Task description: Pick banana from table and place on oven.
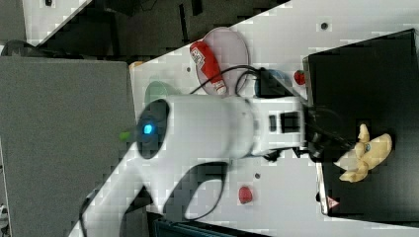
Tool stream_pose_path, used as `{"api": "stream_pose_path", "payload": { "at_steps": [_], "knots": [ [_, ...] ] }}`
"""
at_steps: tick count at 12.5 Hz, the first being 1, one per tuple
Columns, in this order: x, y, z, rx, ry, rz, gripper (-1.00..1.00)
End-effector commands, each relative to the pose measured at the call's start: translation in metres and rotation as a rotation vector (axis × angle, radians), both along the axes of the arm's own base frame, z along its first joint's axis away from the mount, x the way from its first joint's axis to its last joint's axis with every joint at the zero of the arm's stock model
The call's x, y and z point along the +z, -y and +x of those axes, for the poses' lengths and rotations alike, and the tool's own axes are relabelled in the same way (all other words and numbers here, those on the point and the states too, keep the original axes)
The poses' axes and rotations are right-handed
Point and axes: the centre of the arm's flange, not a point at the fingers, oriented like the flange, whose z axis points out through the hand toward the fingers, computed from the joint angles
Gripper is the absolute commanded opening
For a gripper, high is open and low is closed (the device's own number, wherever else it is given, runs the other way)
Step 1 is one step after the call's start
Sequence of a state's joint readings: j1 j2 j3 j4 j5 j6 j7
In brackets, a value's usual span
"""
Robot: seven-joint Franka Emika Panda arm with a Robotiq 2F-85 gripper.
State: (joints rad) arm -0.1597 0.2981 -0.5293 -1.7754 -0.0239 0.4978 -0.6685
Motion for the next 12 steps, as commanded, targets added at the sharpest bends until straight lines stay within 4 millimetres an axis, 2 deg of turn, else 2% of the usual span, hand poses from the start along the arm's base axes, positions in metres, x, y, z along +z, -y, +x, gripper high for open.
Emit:
{"api": "stream_pose_path", "payload": {
  "at_steps": [1, 3, 5, 7, 10, 12],
  "knots": [
    [0.056, -0.064, 0.021, 0.135, 0.017, 0.060, 1.00],
    [0.088, -0.118, 0.023, 0.121, 0.005, 0.124, 1.00],
    [0.126, -0.176, 0.023, -0.002, 0.033, 0.142, 1.00],
    [0.156, -0.232, 0.017, -0.116, 0.059, 0.148, 1.00],
    [0.180, -0.318, 0.002, -0.277, 0.107, 0.136, 1.00],
    [0.188, -0.358, -0.011, -0.300, 0.124, 0.127, 1.00]
  ]
}}
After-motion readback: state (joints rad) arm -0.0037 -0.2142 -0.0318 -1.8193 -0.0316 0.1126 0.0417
